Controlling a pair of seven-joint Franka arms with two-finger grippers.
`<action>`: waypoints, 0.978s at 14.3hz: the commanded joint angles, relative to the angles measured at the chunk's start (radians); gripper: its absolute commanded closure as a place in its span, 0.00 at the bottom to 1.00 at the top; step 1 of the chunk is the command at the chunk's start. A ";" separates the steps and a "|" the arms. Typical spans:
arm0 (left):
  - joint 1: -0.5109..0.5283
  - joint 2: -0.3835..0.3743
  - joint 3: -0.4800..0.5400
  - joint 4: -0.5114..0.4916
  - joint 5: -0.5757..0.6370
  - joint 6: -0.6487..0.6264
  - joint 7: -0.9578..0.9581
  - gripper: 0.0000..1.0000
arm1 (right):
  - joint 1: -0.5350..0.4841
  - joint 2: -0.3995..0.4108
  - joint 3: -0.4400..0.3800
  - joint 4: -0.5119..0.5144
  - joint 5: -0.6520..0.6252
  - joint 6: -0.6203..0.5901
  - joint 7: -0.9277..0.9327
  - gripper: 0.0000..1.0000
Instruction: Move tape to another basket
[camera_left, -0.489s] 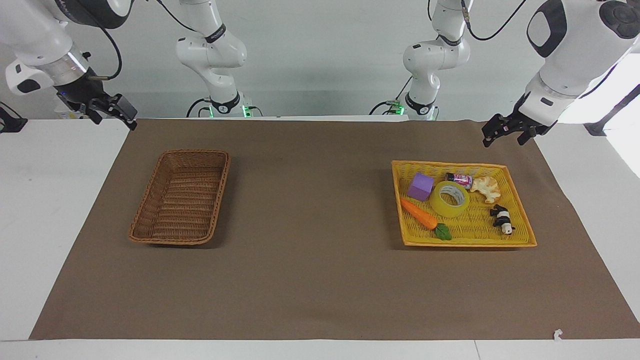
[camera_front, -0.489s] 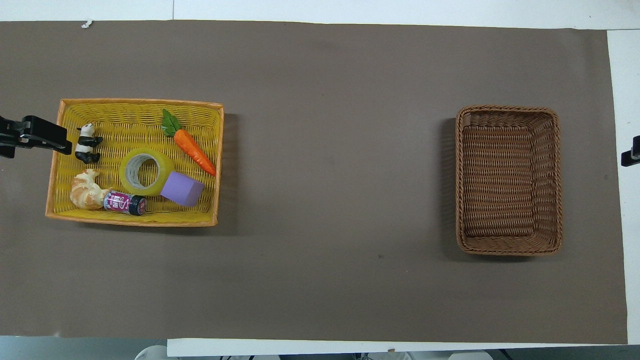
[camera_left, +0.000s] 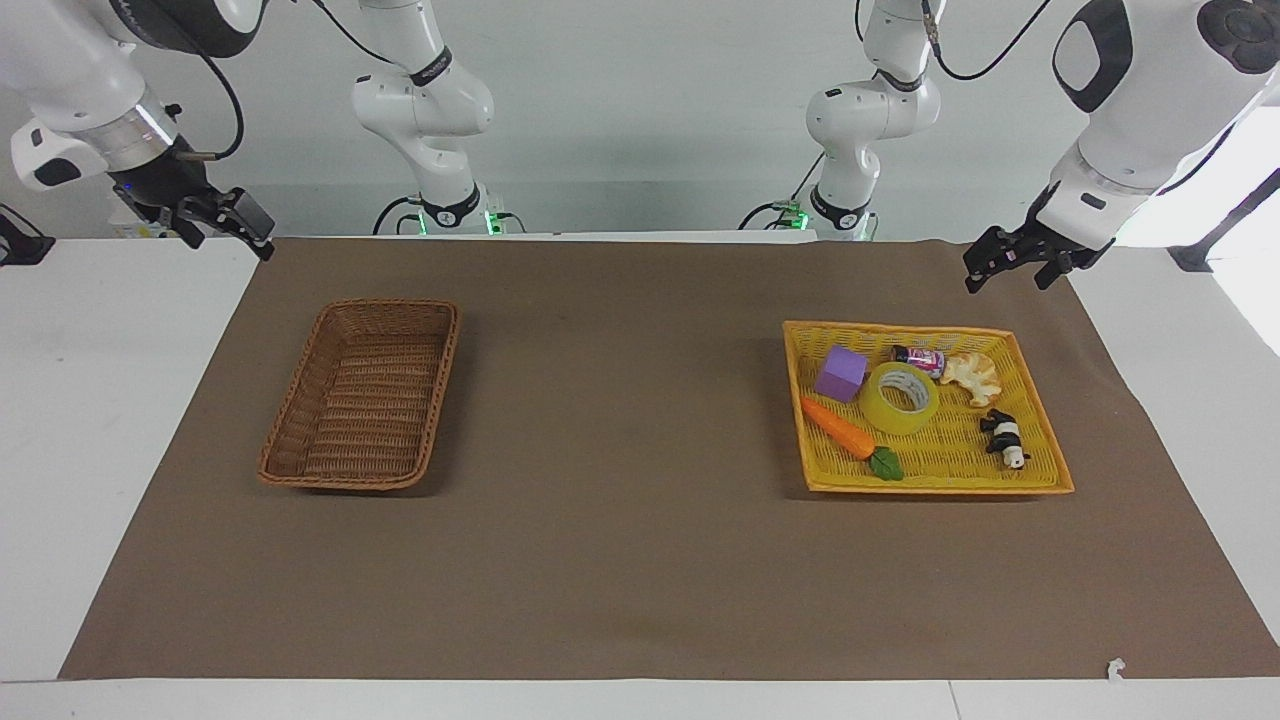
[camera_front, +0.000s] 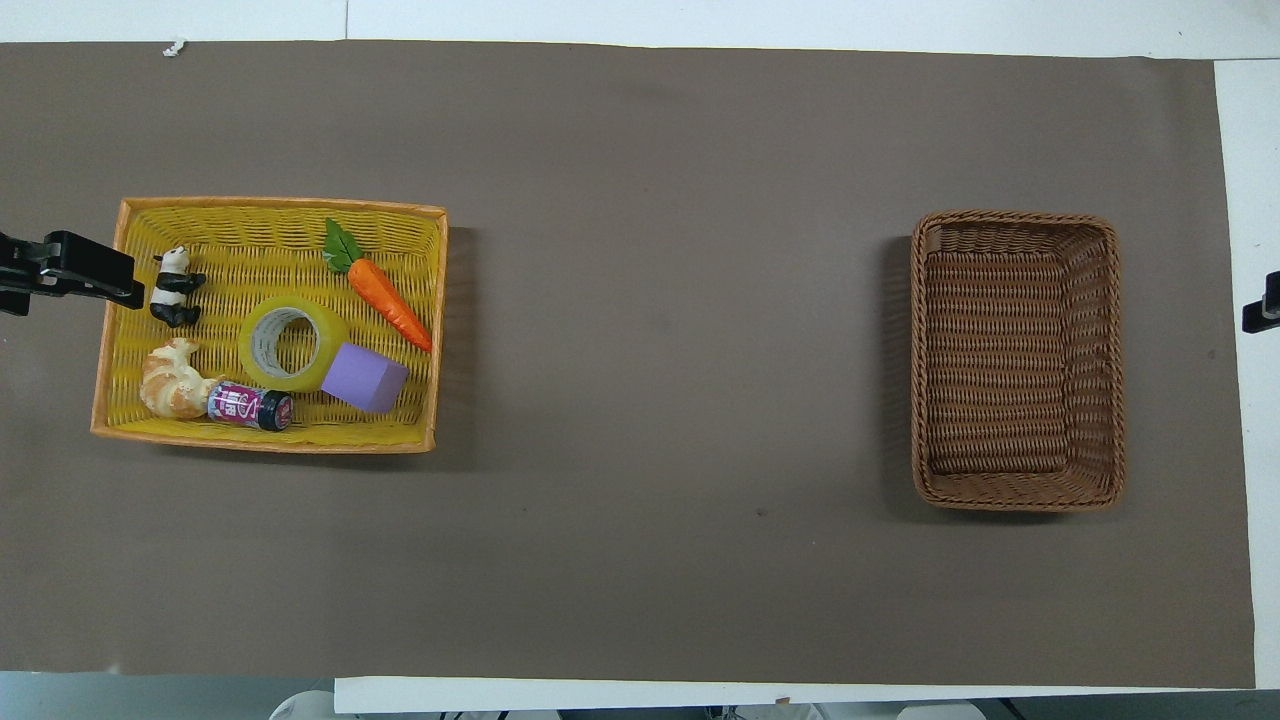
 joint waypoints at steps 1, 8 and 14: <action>0.004 -0.046 0.001 -0.086 0.004 0.073 -0.005 0.00 | 0.000 -0.024 -0.001 -0.030 0.015 0.017 -0.018 0.00; -0.015 -0.066 -0.003 -0.365 0.001 0.405 -0.057 0.00 | 0.000 -0.024 -0.001 -0.030 0.015 0.017 -0.018 0.00; -0.010 -0.023 0.000 -0.511 0.001 0.587 -0.048 0.00 | 0.000 -0.024 -0.001 -0.030 0.015 0.017 -0.018 0.00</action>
